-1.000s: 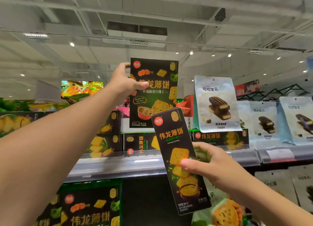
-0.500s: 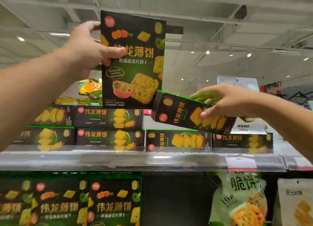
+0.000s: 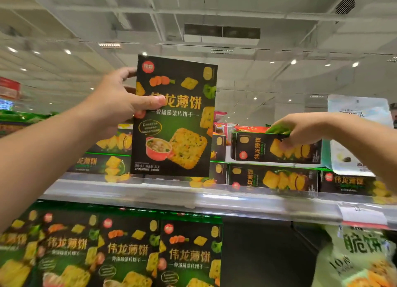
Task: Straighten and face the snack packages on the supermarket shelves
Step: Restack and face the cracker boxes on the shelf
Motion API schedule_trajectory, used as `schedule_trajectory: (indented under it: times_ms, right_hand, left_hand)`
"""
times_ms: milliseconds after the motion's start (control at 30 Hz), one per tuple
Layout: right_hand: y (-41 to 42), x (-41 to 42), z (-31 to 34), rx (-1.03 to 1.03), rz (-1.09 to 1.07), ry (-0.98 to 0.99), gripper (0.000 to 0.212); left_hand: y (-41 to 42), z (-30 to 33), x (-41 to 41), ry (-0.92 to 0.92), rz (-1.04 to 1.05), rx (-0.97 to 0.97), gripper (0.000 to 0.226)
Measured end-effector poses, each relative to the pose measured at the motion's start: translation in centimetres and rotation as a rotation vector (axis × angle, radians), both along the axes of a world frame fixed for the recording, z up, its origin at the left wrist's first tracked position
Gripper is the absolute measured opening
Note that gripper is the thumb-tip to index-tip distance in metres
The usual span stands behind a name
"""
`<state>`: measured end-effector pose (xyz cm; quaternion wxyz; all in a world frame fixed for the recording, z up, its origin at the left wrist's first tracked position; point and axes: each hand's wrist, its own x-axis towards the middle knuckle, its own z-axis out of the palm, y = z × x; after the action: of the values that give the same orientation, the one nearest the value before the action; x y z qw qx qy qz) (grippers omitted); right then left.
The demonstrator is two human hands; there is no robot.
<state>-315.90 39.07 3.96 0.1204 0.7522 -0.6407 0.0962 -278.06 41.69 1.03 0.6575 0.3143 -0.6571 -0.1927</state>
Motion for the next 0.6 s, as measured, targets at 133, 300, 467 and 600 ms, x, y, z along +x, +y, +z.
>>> schedule_trajectory:
  times_ms: [133, 300, 467, 600]
  right_hand:
    - [-0.8, 0.3, -0.2, 0.012, -0.044, 0.046, 0.042]
    - [-1.6, 1.2, -0.9, 0.008, -0.074, 0.112, 0.032]
    - [-0.9, 1.9, -0.9, 0.011, -0.104, 0.130, 0.034]
    - [0.6, 2.3, -1.3, -0.009, -0.067, 0.036, 0.058]
  left_hand:
    - [-1.0, -1.4, -0.3, 0.006, -0.047, 0.032, 0.081]
    - [-2.0, -2.5, -1.3, 0.005, -0.112, 0.063, 0.081]
    - [-2.5, -3.0, -1.9, -0.032, -0.165, 0.043, 0.070]
    - [-2.8, -3.5, -2.5, -0.044, -0.172, 0.049, 0.080]
